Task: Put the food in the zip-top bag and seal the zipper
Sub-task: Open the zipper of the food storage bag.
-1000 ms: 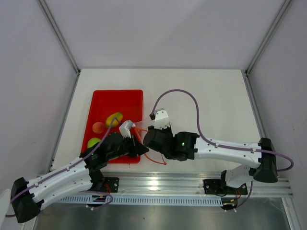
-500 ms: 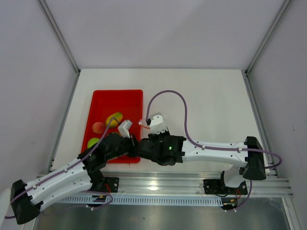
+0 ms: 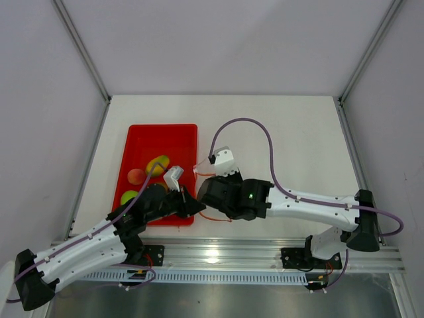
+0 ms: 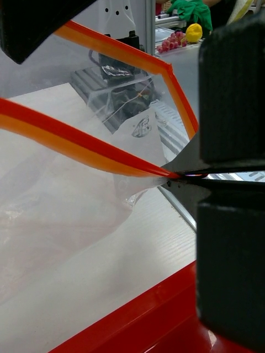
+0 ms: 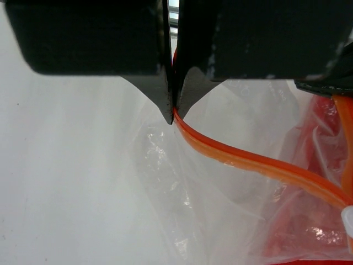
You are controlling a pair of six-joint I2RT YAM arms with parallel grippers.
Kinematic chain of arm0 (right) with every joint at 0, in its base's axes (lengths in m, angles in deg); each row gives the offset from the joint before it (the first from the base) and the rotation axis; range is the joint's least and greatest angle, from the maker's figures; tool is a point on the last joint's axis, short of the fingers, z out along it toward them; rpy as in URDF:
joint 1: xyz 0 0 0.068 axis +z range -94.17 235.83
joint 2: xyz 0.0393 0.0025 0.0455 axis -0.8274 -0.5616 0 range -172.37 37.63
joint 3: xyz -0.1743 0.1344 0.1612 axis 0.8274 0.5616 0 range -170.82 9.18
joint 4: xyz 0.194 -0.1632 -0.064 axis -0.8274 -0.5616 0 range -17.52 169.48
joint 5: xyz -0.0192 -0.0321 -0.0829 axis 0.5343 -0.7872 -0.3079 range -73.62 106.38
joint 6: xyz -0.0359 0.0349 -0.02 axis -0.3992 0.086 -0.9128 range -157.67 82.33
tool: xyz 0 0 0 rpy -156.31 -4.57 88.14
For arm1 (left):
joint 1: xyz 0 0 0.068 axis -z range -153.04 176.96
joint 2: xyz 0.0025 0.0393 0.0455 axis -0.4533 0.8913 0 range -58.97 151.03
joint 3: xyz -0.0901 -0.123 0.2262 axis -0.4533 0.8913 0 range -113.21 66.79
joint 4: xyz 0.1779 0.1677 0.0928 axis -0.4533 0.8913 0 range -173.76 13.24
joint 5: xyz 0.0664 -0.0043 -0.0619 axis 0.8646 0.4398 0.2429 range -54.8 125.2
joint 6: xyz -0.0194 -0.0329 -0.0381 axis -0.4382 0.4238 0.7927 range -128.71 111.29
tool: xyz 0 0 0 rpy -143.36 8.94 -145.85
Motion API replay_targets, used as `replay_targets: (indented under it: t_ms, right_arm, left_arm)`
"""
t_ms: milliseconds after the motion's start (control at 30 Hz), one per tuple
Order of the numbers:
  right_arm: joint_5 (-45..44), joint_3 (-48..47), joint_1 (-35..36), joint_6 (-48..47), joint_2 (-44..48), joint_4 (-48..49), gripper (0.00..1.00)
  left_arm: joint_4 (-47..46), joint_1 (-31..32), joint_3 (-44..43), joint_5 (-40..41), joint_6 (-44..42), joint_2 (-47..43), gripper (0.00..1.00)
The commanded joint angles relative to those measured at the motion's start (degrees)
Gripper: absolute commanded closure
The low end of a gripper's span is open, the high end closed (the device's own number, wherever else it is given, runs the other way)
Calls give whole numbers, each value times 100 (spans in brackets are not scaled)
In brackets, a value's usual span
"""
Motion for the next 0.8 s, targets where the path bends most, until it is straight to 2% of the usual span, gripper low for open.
replay_targets:
  t_ms: [0, 200, 367, 567, 767]
  right_arm:
    - [-420, -355, -149, 40, 96, -422, 100]
    - [-341, -417, -272, -12, 80, -765, 100]
    - [-324, -321, -263, 216, 0, -959, 100]
    - [300, -162, -334, 84, -35, -854, 100]
    - [774, 75, -544, -222, -53, -688, 100]
  left_arm:
    - [-75, 50, -75, 0, -189, -46, 100]
    - [-294, 50, -101, 26, -329, 138, 99]
    - [-488, 50, -381, -70, -610, 735, 99]
    - [-637, 41, -777, -44, -777, 1360, 100]
    - [-989, 24, -1103, -351, -760, 2019, 99]
